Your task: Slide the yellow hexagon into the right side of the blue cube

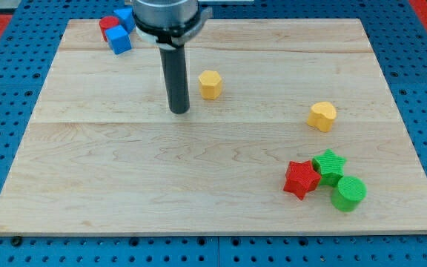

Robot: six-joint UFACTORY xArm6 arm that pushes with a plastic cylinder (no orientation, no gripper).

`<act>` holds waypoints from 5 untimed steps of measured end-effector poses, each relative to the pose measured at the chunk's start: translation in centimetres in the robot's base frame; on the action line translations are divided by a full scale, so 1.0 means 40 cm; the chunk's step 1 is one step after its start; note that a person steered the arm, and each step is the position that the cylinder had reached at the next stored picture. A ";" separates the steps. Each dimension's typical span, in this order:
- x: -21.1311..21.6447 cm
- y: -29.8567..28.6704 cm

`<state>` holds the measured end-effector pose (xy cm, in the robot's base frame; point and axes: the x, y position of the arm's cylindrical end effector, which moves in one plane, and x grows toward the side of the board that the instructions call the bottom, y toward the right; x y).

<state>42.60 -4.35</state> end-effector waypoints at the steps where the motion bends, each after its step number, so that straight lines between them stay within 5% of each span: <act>1: -0.090 0.120; 3: -0.230 0.137; 5: -0.343 -0.026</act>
<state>28.88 -5.38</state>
